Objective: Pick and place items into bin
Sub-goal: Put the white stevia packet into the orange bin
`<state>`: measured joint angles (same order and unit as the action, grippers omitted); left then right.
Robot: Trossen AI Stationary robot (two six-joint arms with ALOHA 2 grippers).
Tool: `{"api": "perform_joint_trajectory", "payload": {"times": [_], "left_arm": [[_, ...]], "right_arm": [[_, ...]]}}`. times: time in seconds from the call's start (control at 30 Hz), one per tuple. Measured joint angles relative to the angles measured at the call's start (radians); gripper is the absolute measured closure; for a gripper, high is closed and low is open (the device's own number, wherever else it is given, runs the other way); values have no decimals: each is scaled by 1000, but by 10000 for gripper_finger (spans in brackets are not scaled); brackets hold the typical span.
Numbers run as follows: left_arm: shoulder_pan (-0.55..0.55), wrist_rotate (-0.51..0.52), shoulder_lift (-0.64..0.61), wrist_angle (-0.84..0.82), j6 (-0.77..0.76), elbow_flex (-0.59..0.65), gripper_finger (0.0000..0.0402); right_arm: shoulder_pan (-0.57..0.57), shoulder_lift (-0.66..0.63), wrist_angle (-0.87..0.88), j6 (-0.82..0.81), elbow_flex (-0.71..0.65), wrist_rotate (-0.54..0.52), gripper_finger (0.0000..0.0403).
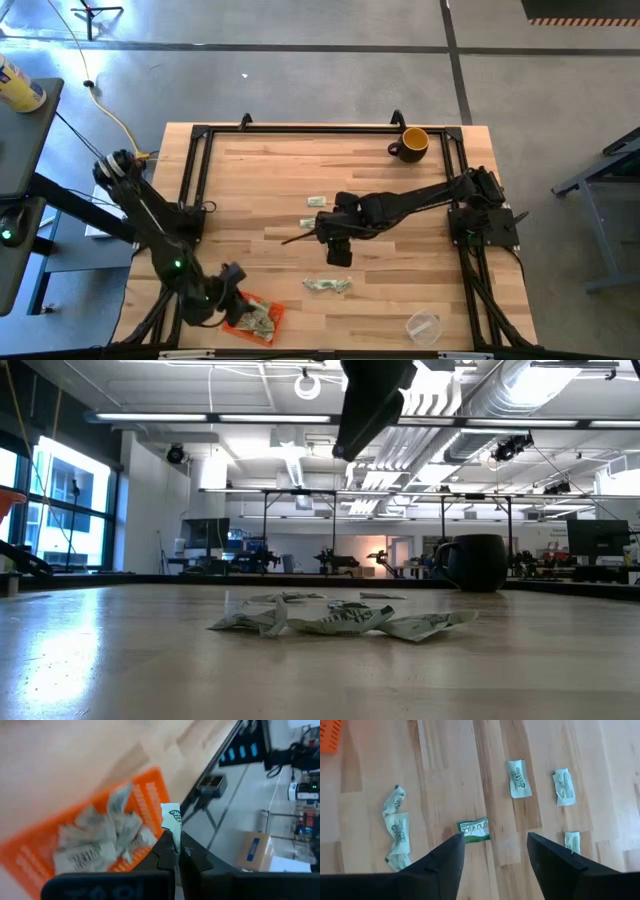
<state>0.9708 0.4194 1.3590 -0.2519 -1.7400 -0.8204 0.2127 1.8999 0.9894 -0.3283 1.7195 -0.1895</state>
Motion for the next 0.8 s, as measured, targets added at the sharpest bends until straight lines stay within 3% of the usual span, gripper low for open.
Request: {"api": "perform_joint_trajectory", "payload": {"times": [0.1,0.27,0.43,0.63,0.8], "left_arm": [[1,-24,63,56,-27,0,357],[-2,30,76,41,-61,0,345],[-2,-2,82,-69,-115,0,362],[-26,53,115,-145,-192,0,352],[-72,-63,180,-10,-100,0,331]], "right_arm": [[-6,0,0,1,0,2,202],[-3,0,1,8,0,6,203],[-2,0,14,15,0,6,203],[-2,0,32,17,0,3,203],[-3,0,47,41,0,-2,203]]}}
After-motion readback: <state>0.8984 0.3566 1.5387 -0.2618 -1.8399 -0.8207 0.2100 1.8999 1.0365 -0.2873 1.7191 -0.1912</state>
